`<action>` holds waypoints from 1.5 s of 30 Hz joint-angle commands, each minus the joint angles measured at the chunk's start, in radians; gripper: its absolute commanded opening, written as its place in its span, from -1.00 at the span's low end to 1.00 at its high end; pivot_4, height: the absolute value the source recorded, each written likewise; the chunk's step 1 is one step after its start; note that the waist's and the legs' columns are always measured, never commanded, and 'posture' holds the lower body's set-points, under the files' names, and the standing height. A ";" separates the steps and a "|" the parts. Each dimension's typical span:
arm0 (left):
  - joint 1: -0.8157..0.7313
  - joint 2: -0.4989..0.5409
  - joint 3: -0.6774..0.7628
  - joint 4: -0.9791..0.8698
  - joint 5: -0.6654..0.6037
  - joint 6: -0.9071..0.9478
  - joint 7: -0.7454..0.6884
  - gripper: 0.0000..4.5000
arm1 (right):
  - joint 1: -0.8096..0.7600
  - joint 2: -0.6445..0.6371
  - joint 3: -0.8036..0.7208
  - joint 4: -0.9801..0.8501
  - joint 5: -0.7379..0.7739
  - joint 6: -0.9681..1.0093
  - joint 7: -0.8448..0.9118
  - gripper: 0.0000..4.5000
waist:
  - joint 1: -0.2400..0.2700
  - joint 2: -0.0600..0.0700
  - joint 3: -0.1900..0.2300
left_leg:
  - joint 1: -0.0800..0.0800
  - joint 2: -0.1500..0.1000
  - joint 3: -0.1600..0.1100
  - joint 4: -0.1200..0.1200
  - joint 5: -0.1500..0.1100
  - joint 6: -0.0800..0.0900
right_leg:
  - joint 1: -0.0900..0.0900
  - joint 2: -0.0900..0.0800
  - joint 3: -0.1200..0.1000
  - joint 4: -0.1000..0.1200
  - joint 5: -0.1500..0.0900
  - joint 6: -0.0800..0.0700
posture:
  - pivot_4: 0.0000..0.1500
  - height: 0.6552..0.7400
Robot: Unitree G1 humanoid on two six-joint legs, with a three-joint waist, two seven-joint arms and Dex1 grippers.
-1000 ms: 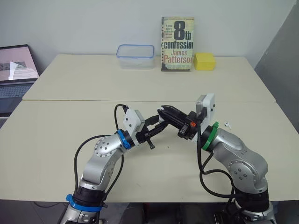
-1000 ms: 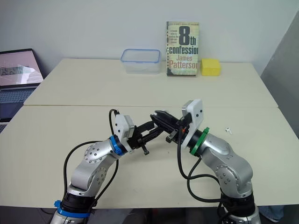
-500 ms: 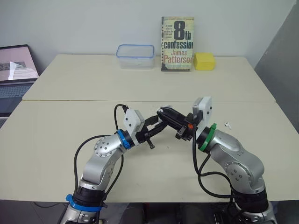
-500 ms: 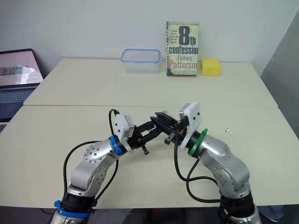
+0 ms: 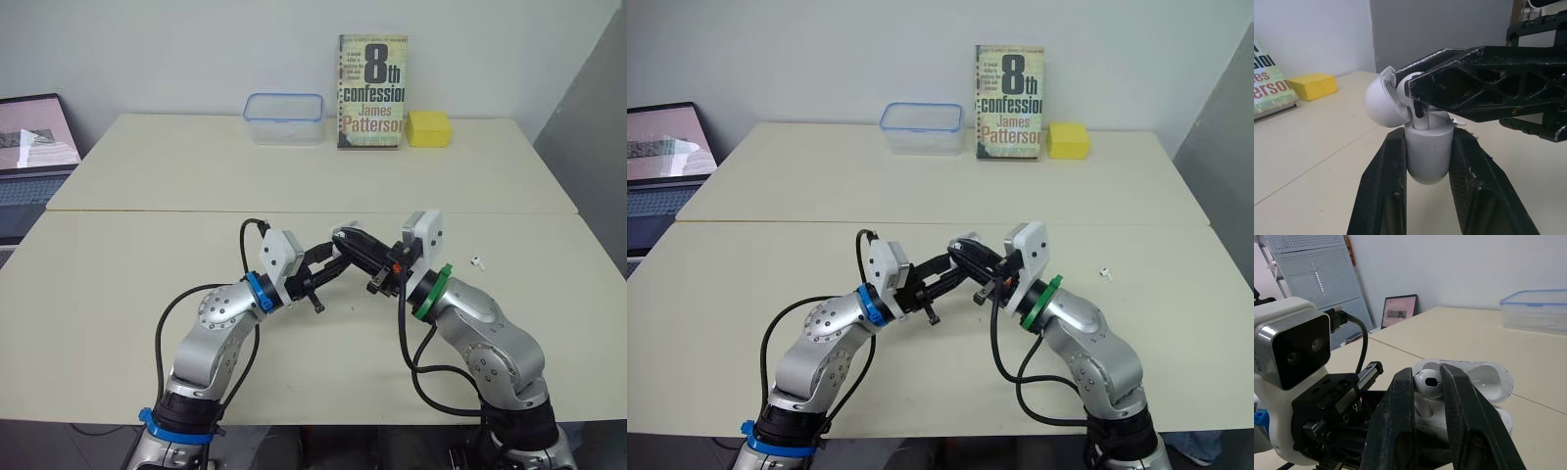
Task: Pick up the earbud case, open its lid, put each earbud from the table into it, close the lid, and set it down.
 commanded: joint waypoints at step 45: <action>0.025 -0.009 -0.006 -0.039 0.000 -0.064 0.009 -0.64 | -0.225 -0.684 -0.061 0.593 -0.213 0.036 0.298 0.52 | 0.011 0.000 0.001 | -0.001 0.000 0.006 0.000 0.000 0.000 | -0.001 0.000 0.001 -0.001 0.000 0.000 | 1.00 1.00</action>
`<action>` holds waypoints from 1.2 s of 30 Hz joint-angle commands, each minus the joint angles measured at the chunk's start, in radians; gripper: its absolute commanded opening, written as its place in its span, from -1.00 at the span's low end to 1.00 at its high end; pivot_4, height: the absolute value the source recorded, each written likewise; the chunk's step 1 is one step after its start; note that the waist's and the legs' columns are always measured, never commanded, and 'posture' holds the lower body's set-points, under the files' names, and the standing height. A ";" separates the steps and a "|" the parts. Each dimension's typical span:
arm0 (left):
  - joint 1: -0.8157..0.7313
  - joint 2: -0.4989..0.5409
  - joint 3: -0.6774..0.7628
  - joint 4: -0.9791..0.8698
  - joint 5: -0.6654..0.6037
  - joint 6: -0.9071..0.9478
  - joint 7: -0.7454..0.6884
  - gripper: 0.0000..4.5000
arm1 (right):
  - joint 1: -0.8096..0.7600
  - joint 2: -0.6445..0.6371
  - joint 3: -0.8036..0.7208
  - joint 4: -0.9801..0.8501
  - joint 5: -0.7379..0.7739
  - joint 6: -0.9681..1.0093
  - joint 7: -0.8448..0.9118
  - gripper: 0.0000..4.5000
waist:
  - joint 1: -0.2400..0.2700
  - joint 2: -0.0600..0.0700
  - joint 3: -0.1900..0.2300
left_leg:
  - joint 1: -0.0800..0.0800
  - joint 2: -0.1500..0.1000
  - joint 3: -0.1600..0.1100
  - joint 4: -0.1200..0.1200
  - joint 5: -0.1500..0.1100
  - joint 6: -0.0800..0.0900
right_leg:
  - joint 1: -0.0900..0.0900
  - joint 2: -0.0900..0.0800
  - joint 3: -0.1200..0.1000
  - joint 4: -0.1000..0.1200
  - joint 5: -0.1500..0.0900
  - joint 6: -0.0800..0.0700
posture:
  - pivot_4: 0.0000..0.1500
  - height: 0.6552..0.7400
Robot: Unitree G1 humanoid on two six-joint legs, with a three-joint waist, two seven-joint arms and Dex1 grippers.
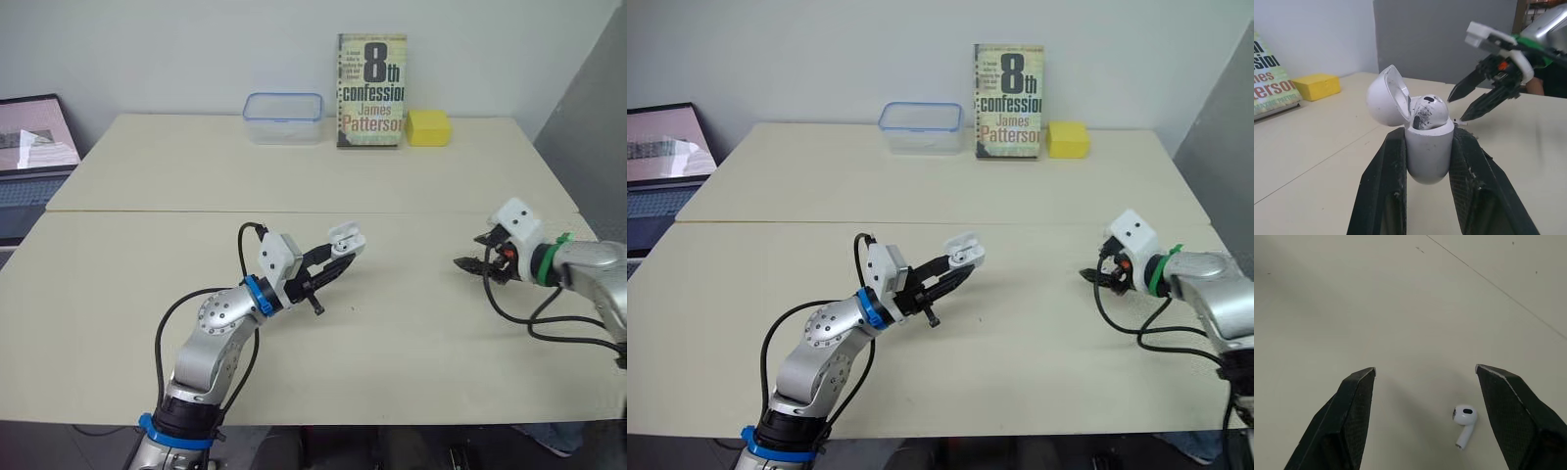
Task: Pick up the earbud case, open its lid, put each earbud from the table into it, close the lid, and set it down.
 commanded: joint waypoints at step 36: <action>0.019 0.028 0.011 -0.064 -0.007 -0.015 0.005 -0.64 | 0.065 0.111 -0.140 0.222 -0.088 -0.167 0.109 -0.82 | 0.006 0.000 0.000 | 0.003 0.000 0.000 0.001 0.000 0.000 | 0.003 0.000 0.000 0.000 0.000 0.000 | 1.00 1.00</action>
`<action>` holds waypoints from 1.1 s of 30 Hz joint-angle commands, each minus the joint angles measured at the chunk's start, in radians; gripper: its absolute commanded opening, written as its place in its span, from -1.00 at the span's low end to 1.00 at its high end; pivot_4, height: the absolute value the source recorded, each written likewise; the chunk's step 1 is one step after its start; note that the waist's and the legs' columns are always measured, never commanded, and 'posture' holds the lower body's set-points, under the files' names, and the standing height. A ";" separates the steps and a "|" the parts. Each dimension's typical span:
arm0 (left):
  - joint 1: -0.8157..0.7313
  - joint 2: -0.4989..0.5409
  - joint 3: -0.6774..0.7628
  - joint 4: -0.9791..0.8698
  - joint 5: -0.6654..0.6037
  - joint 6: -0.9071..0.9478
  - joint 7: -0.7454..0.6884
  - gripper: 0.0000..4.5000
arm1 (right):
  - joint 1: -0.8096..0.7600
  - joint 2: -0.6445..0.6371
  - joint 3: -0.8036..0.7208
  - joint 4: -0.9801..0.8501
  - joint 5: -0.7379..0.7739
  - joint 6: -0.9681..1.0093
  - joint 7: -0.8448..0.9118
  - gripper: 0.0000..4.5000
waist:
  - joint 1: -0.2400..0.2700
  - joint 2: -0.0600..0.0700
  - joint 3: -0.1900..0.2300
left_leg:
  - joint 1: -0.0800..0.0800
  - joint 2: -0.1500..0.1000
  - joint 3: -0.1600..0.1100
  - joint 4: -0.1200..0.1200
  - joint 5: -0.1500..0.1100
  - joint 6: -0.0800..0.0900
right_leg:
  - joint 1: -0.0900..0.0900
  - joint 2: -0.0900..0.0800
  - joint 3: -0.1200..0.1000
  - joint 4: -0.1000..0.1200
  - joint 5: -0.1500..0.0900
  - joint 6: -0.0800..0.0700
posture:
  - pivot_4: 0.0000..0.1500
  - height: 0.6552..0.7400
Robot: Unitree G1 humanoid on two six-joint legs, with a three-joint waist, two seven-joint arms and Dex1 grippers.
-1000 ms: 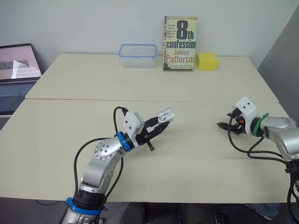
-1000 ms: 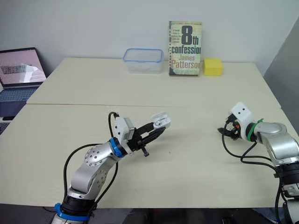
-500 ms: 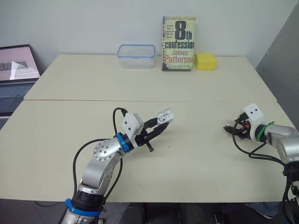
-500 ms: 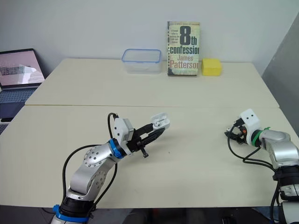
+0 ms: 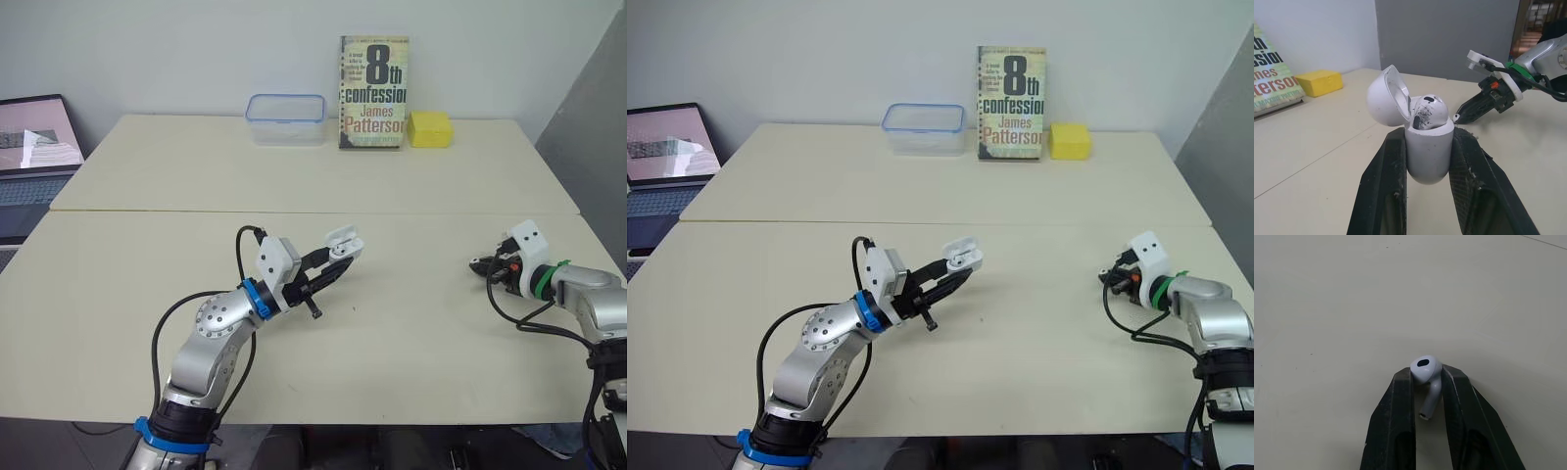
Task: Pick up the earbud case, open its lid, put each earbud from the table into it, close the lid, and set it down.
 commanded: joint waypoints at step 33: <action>0.096 0.040 0.023 -0.169 -0.021 0.045 0.026 -0.64 | 0.126 -0.400 0.280 -0.181 -0.235 -0.604 0.735 -0.82 | 0.000 0.001 0.000 | 0.005 0.001 -0.001 0.000 0.000 0.000 | 0.004 0.000 0.001 -0.001 0.000 0.000 | 1.00 1.00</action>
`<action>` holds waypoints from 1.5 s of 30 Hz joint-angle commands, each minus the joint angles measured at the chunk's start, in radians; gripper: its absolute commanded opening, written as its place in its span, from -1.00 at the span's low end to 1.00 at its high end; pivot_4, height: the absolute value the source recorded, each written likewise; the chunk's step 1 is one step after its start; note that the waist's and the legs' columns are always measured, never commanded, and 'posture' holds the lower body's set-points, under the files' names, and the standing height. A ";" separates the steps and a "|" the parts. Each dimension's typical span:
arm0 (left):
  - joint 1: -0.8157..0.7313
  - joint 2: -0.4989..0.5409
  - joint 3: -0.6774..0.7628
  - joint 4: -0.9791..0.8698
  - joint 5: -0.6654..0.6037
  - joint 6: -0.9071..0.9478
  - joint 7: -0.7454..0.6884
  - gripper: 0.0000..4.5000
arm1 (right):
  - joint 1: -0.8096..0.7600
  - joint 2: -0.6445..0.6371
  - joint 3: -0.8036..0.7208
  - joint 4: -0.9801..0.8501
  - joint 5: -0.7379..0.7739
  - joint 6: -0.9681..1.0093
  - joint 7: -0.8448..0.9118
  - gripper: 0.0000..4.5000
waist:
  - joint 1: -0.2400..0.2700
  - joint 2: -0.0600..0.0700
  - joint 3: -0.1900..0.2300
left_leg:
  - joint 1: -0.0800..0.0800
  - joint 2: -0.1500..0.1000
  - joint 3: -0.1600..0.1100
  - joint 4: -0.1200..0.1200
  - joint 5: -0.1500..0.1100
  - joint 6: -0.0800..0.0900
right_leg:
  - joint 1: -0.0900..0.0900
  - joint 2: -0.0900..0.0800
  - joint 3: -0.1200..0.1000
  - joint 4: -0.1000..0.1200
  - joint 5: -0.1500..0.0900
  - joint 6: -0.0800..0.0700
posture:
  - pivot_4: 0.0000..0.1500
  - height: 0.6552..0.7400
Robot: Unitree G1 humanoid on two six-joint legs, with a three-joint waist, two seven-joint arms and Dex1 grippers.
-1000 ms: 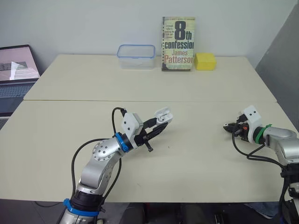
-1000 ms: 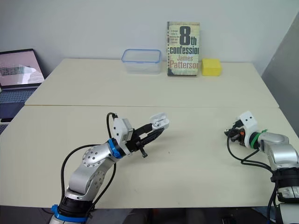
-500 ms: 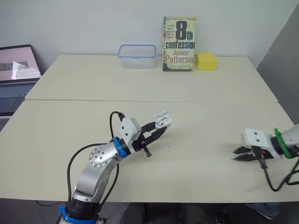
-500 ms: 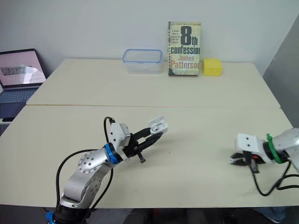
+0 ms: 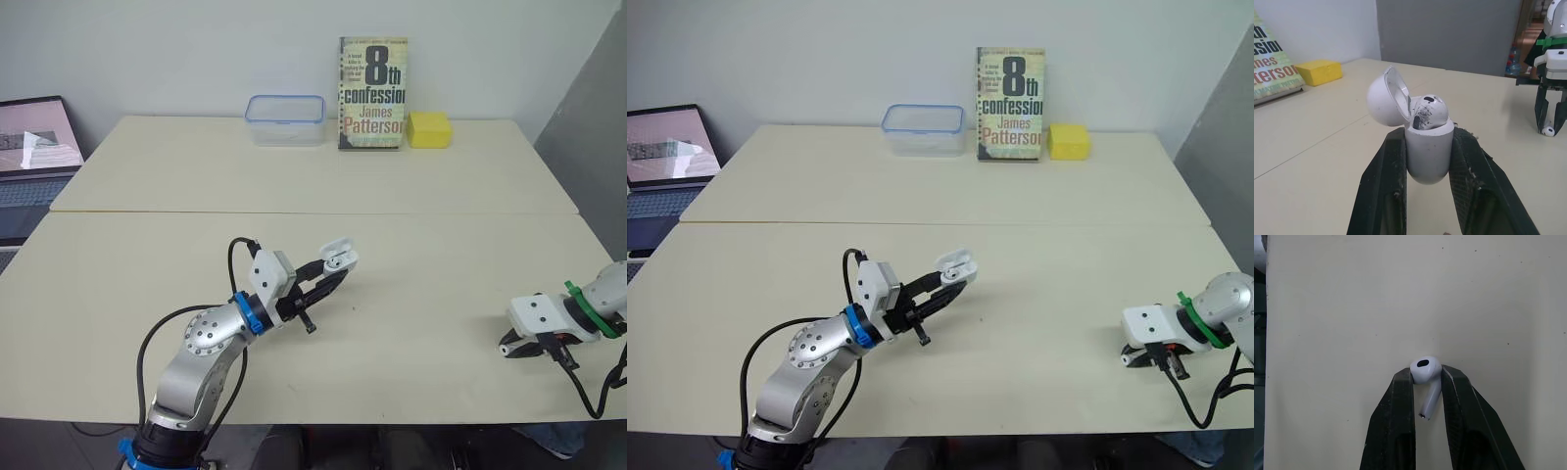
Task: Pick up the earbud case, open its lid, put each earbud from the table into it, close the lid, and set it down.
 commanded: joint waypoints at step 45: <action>0.034 0.012 0.022 -0.089 -0.027 0.032 0.022 -0.64 | 0.073 -0.027 -0.053 -0.205 -0.157 0.126 -0.159 0.40 | 0.002 0.000 0.000 | 0.000 0.000 0.000 0.000 0.000 0.000 | 0.000 0.000 0.000 0.000 0.000 0.000 | 1.00 1.00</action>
